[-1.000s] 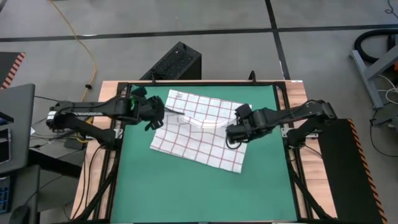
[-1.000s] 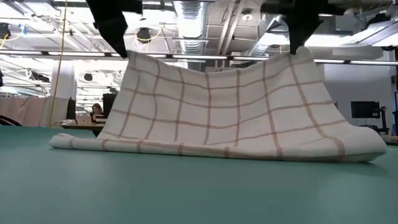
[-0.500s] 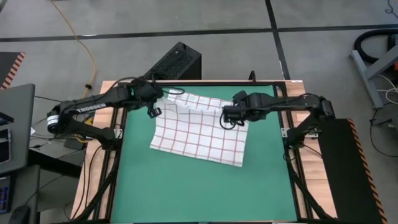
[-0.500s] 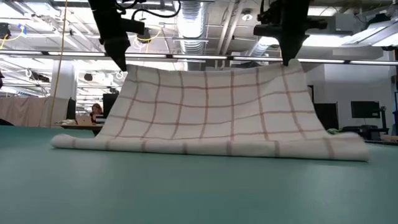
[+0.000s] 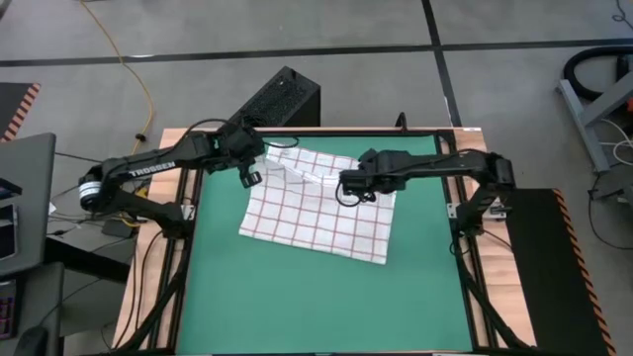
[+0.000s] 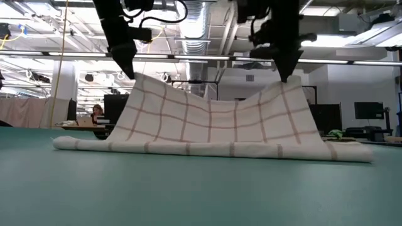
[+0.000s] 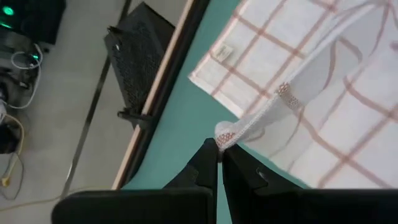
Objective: Roll towel
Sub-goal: Roll the white towel
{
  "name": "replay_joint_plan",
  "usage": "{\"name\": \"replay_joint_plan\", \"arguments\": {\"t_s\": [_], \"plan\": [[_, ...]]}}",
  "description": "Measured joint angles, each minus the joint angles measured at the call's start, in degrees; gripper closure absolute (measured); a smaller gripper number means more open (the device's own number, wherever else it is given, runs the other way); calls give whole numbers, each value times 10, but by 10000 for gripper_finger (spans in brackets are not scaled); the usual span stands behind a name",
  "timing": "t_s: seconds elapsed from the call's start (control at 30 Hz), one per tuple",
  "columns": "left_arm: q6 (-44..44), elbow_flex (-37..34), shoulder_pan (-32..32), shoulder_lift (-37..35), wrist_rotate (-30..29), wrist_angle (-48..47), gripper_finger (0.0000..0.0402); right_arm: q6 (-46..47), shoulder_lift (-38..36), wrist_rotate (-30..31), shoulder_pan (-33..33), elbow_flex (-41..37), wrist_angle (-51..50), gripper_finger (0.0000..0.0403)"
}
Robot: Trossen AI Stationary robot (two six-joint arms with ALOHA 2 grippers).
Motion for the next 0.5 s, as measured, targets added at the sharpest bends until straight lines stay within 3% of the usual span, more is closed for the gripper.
{"name": "replay_joint_plan", "arguments": {"t_s": [0.2,0.5], "plan": [[15,-3,28,7,40,18,401,7,40,-19,-15,0,-42,403],[25,-3,35,41,54,38,401,33,23,-44,-1,2,-42,403]]}}
